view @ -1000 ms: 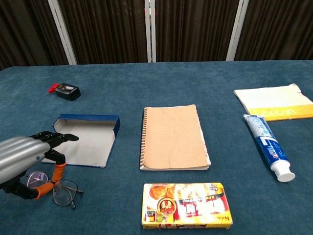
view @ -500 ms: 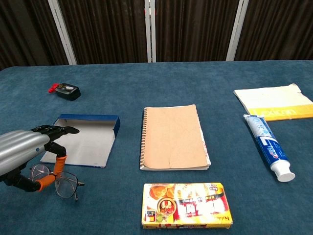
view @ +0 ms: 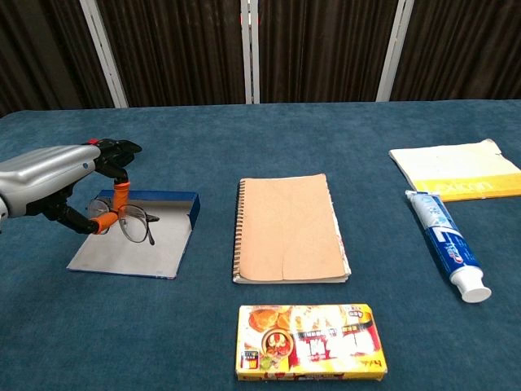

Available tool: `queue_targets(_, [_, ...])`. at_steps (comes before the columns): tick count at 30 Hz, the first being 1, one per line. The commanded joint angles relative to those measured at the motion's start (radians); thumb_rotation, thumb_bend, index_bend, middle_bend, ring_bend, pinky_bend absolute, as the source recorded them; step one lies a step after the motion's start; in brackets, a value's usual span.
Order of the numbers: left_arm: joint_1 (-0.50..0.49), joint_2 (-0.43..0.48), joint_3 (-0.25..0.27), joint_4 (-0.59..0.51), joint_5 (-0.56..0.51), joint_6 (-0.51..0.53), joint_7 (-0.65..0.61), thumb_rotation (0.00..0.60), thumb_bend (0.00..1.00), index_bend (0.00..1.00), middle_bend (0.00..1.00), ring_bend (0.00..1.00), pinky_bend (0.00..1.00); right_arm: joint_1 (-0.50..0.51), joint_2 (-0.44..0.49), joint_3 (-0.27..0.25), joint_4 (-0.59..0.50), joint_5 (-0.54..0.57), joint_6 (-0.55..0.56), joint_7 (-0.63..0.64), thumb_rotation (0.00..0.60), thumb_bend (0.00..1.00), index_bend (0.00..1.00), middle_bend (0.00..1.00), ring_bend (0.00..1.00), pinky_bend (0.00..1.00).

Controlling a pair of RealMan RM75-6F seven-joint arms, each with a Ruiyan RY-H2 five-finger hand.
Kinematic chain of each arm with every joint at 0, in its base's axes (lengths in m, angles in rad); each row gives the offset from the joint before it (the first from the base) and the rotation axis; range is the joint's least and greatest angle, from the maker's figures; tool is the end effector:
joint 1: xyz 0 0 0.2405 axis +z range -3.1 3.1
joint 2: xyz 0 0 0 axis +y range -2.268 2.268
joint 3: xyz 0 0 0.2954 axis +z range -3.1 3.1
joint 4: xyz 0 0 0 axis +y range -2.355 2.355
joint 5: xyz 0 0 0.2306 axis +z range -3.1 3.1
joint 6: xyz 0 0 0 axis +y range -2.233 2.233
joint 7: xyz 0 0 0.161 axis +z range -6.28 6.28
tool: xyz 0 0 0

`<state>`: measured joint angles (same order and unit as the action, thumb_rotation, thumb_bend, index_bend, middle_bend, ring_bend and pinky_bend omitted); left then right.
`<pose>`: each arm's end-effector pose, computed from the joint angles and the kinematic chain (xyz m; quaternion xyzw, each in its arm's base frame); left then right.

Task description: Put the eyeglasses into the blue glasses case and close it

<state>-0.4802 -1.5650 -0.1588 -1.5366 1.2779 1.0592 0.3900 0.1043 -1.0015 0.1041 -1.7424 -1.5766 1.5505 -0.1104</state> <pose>-0.2250 0.3217 -0.0402 -0.7185 -0.3928 -0.3648 0.4431 -0.3079 -0.2173 0.1989 0.6148 -0.2979 0.4179 0.5989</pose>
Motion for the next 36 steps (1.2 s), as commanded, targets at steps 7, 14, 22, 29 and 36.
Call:
queue_targets(7, [-0.068, -0.074, -0.045, 0.141, -0.079, -0.065, -0.024, 0.6, 0.5, 0.62, 0.0, 0.0, 0.0, 0.005, -0.005, 0.006, 0.006, 0.021, -0.012, -0.009, 0.6, 0.0, 0.0, 0.0, 0.0, 0.0])
queue_targets(14, [-0.09, -0.124, -0.041, 0.264, -0.06, -0.068, -0.112, 0.6, 0.5, 0.62, 0.0, 0.0, 0.0, 0.008, -0.007, 0.006, 0.008, 0.026, -0.019, -0.012, 0.6, 0.0, 0.0, 0.0, 0.0, 0.0])
queue_targets(22, [-0.092, -0.147, -0.021, 0.327, -0.011, -0.039, -0.179, 0.6, 0.32, 0.11, 0.0, 0.0, 0.0, 0.008, -0.007, 0.007, 0.008, 0.029, -0.019, -0.011, 0.6, 0.0, 0.0, 0.0, 0.0, 0.0])
queue_targets(29, [-0.072, -0.133, 0.007, 0.334, 0.053, 0.017, -0.273, 0.6, 0.19, 0.0, 0.0, 0.0, 0.0, 0.006, -0.003, 0.005, 0.006, 0.026, -0.016, -0.003, 0.6, 0.0, 0.0, 0.0, 0.0, 0.0])
queue_targets(36, [-0.089, -0.129, 0.005, 0.335, 0.045, -0.002, -0.25, 0.6, 0.19, 0.0, 0.0, 0.0, 0.0, 0.006, -0.002, 0.004, 0.005, 0.023, -0.016, 0.002, 0.6, 0.0, 0.0, 0.0, 0.0, 0.0])
